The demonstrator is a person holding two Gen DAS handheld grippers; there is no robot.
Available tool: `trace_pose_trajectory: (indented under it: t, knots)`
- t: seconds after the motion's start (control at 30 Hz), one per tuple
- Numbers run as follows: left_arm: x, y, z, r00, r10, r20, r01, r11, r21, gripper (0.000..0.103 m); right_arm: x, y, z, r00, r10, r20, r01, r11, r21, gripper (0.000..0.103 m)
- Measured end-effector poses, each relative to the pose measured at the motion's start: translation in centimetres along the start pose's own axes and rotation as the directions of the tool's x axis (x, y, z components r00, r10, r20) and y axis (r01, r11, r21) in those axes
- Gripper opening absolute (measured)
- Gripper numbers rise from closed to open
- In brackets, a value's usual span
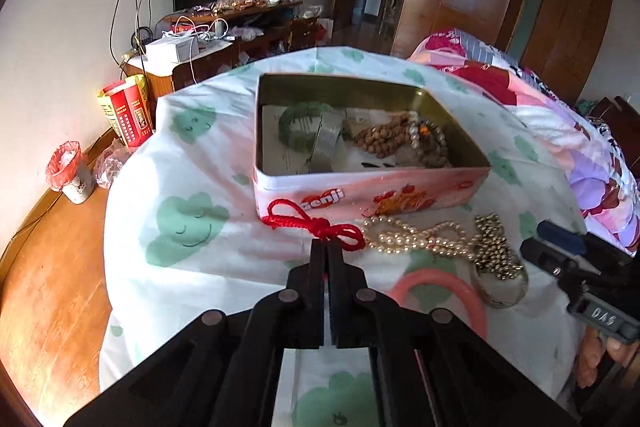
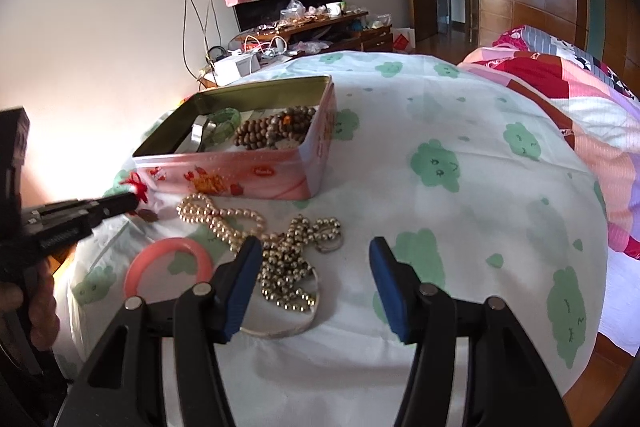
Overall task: Organize jewelry
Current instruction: 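Withdraw both tools from the tin back toward the remaining jewelry, then grasp the red knotted cord with the left tool while the right tool grasps the silver bead chain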
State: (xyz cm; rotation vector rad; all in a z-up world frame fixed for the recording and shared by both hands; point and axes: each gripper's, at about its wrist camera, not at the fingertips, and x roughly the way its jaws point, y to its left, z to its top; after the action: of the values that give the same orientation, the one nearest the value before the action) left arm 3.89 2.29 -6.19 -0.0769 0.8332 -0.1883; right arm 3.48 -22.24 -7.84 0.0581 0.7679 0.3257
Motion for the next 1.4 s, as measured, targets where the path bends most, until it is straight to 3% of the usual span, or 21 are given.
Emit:
trace_pose_trajectory:
  t: [0.3, 0.47, 0.53, 0.73, 1.4]
  knots:
    - [-0.3, -0.2, -0.3, 1.0, 0.004, 0.002, -0.004, 1.0, 0.006, 0.0, 1.0, 0.9, 0.6, 0.999, 0.013, -0.034, -0.015, 0.999, -0.037, 0.058]
    - [0.0, -0.2, -0.5, 1.0, -0.004, -0.011, 0.004, 1.0, 0.006, 0.0, 2.5, 1.7, 1.1, 0.997, 0.026, -0.075, -0.03, 0.998, -0.06, 0.039]
    - [0.0, -0.1, -0.5, 1.0, -0.008, -0.012, 0.008, 1.0, 0.004, 0.0, 3.0, 2.2, 0.7, 0.994, 0.024, -0.103, -0.032, 0.996, -0.08, 0.018]
    - [-0.6, -0.4, -0.3, 1.0, -0.017, 0.007, 0.017, 1.0, 0.008, 0.0, 2.0, 2.3, 0.1, 0.996, 0.032, -0.085, -0.04, 0.995, -0.097, 0.007]
    - [-4.1, -1.4, 3.1, 0.994, -0.03, 0.108, 0.025, 0.998, 0.049, 0.0, -3.7, 3.0, 4.2, 0.993, 0.079, 0.086, -0.069, 0.992, -0.107, 0.007]
